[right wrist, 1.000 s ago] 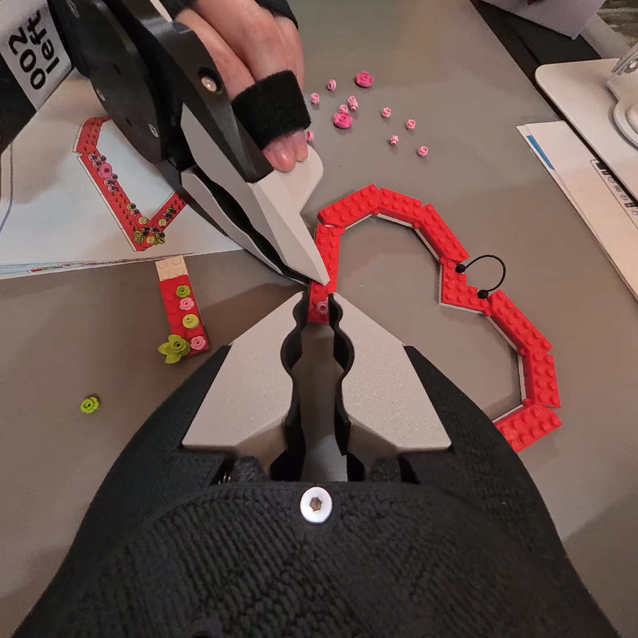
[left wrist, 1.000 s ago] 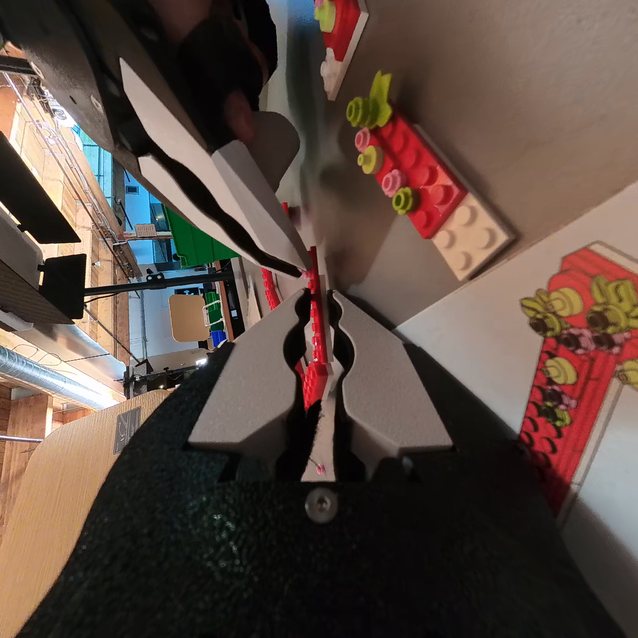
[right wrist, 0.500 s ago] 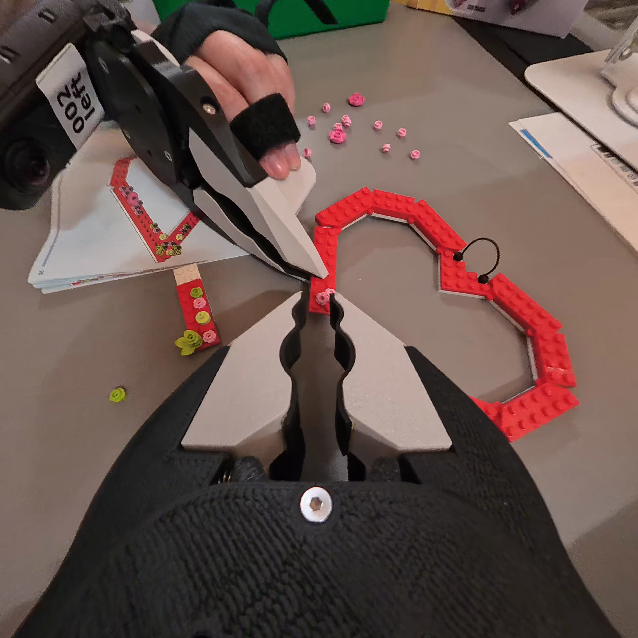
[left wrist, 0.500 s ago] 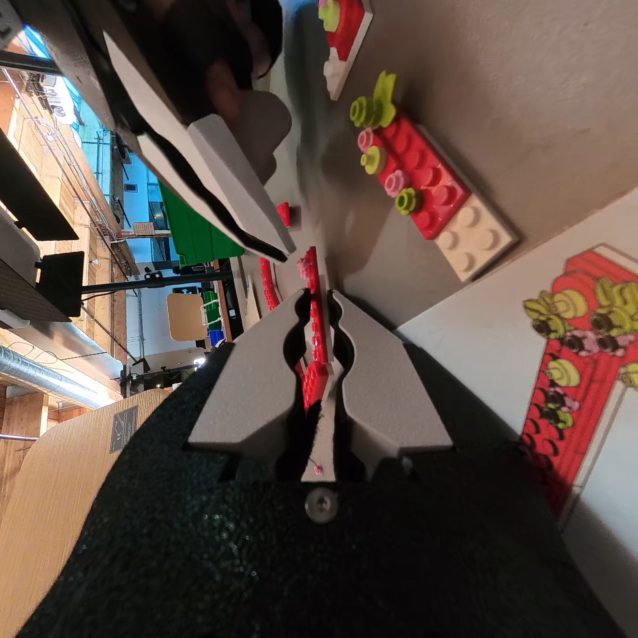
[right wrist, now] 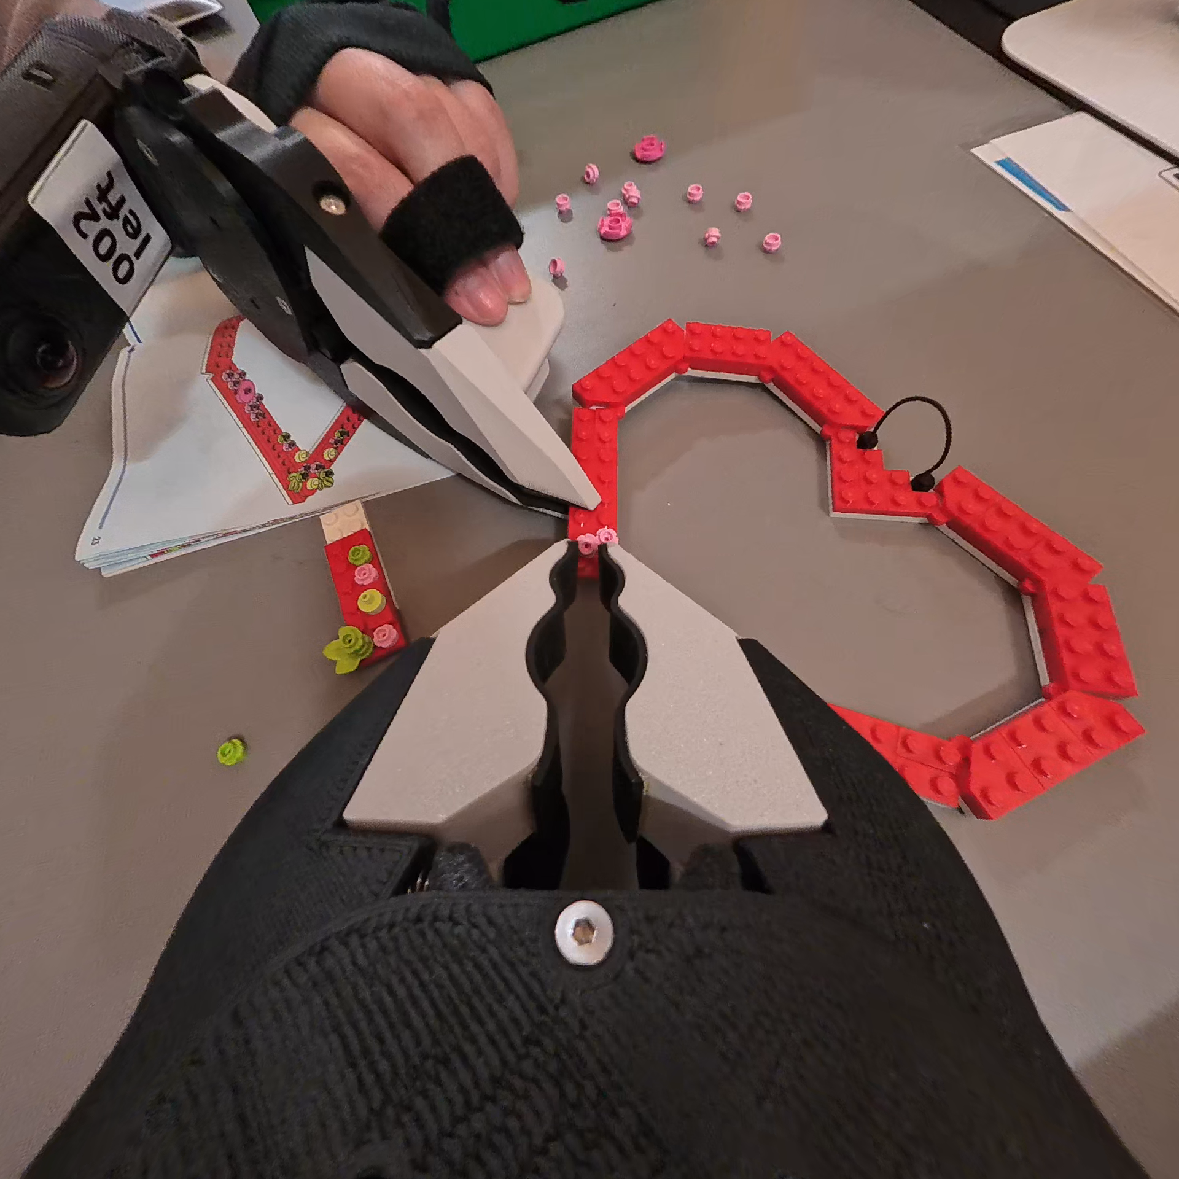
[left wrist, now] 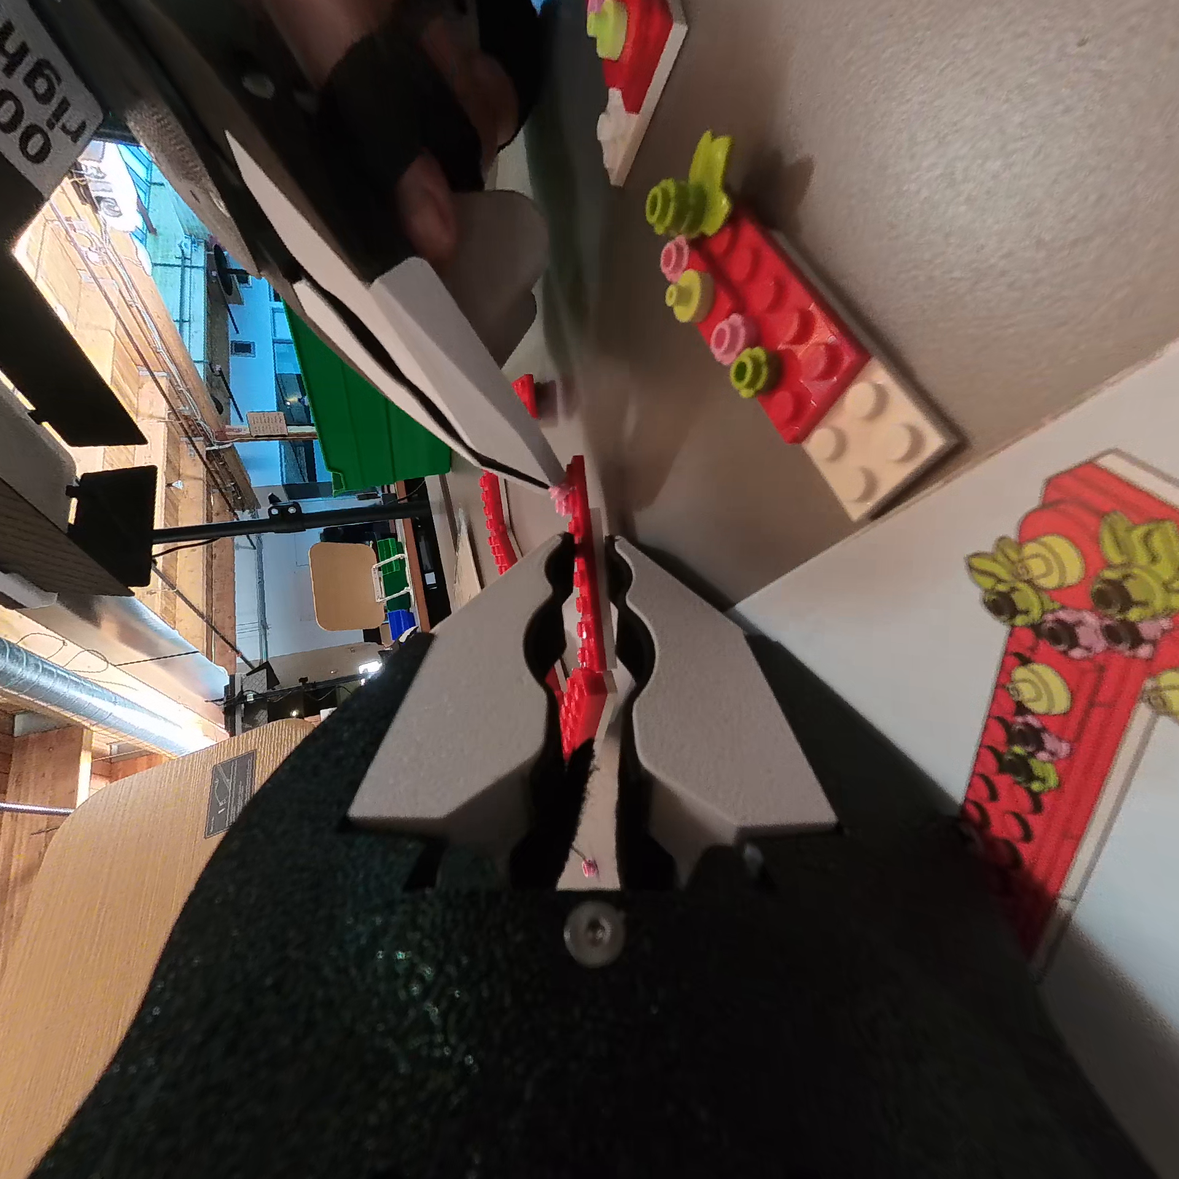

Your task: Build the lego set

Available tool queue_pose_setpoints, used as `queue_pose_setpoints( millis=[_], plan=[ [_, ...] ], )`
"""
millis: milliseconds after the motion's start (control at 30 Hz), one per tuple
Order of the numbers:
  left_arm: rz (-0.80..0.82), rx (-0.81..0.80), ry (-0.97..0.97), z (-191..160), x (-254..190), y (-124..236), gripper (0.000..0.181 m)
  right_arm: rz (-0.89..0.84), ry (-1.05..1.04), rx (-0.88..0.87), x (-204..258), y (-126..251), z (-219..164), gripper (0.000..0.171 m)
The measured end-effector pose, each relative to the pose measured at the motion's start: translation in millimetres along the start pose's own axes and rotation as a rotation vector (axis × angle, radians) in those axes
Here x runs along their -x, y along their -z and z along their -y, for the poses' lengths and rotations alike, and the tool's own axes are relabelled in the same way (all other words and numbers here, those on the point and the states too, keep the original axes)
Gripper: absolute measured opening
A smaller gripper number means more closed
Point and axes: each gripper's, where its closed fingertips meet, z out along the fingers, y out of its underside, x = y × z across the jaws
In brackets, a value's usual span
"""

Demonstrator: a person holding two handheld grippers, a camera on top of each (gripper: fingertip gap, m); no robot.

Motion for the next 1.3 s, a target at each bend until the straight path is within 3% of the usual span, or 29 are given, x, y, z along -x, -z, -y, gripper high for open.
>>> queue_pose_setpoints(
  millis=[500, 800, 1067, 1300],
  plan=[
    [0.003, 0.002, -0.008, -0.1, 0.2, 0.3, 0.006, -0.011, 0.035, 0.036, 2.6, -2.1, 1.0, 0.003],
    [0.002, 0.002, -0.003, -0.4, 0.3, 0.1, 0.007, -0.037, 0.084, 0.025, 2.5, -0.1, 3.2, 0.014],
    [-0.002, 0.0, 0.057, -2.7, 2.3, -1.1, 0.006, -0.153, 0.391, -0.009, 8.1, 4.4, 12.4, 0.022],
    [-0.001, 0.007, 0.071, -4.5, 3.0, -1.6, 0.007, -0.329, 0.701, 0.139, 0.9, -1.7, -3.2, 0.024]
  ],
)
